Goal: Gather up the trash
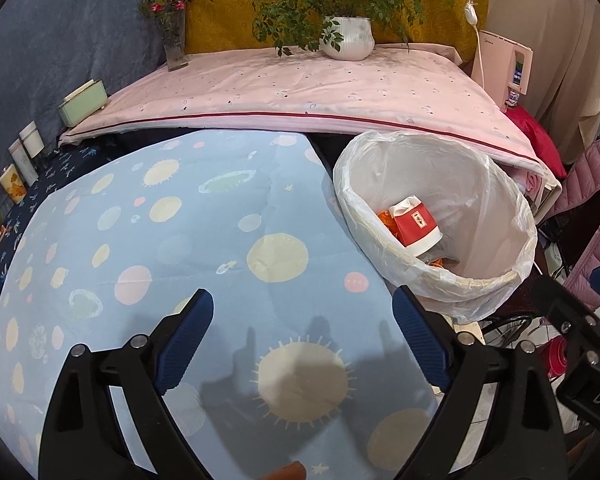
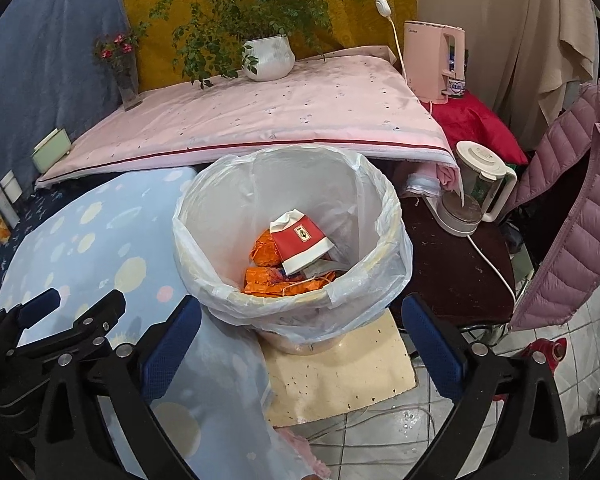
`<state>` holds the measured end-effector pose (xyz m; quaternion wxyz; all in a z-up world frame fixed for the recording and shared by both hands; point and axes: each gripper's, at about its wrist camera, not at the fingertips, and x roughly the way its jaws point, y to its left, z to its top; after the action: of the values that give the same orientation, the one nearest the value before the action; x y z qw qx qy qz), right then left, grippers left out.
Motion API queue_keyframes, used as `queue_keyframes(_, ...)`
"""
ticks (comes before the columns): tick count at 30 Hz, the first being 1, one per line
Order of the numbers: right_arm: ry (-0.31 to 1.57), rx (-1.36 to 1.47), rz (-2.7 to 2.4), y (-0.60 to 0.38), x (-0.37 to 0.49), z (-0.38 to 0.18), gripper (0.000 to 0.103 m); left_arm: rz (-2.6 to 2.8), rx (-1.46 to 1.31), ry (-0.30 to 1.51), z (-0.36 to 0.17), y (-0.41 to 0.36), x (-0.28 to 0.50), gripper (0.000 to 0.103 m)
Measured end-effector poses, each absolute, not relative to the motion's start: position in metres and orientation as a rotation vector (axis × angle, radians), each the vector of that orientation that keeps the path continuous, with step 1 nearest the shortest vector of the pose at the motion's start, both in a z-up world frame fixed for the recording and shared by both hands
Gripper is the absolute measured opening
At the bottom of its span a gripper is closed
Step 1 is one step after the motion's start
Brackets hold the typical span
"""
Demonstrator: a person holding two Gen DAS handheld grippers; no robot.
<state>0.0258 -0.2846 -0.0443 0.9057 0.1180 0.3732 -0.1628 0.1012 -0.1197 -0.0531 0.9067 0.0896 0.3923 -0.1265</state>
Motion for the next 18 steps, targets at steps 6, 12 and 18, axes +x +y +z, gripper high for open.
queue_keyframes(6,0.765,0.235,-0.355,-0.286,0.014,-0.038,0.097,-0.266,0.175,0.798,-0.046,-0.117,0.095,0.09)
queue_keyframes(12,0.763,0.221,-0.371,-0.282,0.006,-0.035,0.097,-0.261,0.163,0.795,-0.041,-0.111,0.091,0.092)
queue_keyframes(18,0.768,0.205,-0.368,-0.276,0.002,-0.032,0.097,-0.255,0.152,0.809,-0.037,-0.105,0.088,0.092)
